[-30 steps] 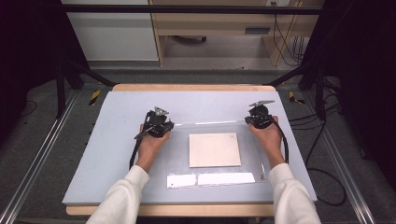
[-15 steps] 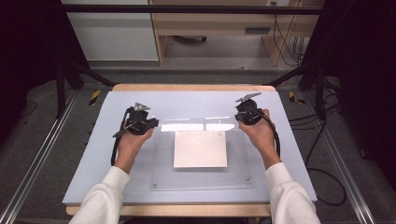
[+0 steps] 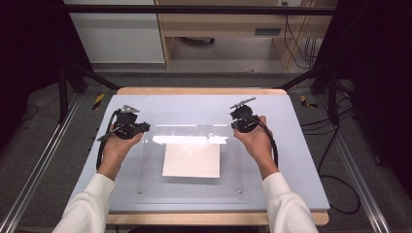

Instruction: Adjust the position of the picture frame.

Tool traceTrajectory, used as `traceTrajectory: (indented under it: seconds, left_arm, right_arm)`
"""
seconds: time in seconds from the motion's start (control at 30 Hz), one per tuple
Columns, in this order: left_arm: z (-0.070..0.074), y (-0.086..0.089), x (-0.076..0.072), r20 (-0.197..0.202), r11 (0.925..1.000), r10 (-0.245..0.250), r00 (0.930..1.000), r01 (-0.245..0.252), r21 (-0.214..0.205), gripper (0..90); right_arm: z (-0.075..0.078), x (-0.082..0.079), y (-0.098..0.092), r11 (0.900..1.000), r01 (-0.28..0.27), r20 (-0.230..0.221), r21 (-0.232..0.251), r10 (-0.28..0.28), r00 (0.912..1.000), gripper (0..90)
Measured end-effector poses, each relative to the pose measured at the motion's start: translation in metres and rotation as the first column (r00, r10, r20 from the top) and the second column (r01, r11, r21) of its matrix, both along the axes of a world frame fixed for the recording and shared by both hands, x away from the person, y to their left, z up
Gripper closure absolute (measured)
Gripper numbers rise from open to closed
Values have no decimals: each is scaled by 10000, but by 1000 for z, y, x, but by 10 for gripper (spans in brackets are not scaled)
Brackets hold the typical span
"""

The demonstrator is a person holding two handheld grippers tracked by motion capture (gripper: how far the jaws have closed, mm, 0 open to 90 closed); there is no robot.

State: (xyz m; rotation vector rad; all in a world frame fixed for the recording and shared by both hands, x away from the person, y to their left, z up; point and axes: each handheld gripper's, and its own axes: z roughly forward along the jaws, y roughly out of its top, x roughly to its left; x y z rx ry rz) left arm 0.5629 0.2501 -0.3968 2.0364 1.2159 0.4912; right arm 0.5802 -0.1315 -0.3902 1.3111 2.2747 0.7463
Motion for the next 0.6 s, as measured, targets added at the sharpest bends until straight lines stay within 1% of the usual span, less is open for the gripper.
traceTrajectory:
  seconds: [0.03, 0.1, 0.17, 0.27, 0.33, 0.43, 0.53, 0.57, 0.6]
  left_arm:
    - [-2, -1, 0, -5, 10000, -21, 10000, 21, 16, 831]
    - [-5, -4, 1, -80, 9999, -78, 9999, 78, 70, 831]
    - [-8, -7, 2, -159, 9999, -135, 9998, 135, 31, 830]
    - [-11, -12, 2, -192, 9997, -229, 9996, 230, 74, 830]
    - [-16, -20, 3, -224, 9994, -307, 9993, 310, 124, 829]
    - [-19, -24, 5, -290, 9994, -296, 9991, 302, 195, 830]
    - [-24, -26, 6, -377, 9997, -217, 9991, 221, 94, 831]
    - [-24, -26, 6, -377, 9997, -217, 9991, 221, 94, 831]
    - [-27, -26, 6, -450, 9998, -148, 9989, 154, 123, 832]
  right_arm:
    - [-4, -1, 0, 10000, -33, -56, -28, 33, 10000, 847]
    - [-7, -1, -1, 10000, 21, -155, -8, -21, 9999, 847]
    - [-10, -1, -4, 10000, 63, -212, -29, -64, 9998, 847]
    - [-13, -1, -9, 10000, 72, -284, -54, -74, 9996, 847]
    - [-18, -2, -16, 9998, 176, -388, -86, -180, 9991, 847]
    - [-22, 0, -20, 9996, 221, -446, -150, -228, 9987, 848]
    - [-27, 2, -24, 9998, 198, -544, -33, -199, 9983, 847]
    - [-27, 2, -24, 9998, 198, -544, -33, -199, 9983, 847]
    - [-31, 3, -25, 9999, 147, -595, -14, -148, 9981, 847]
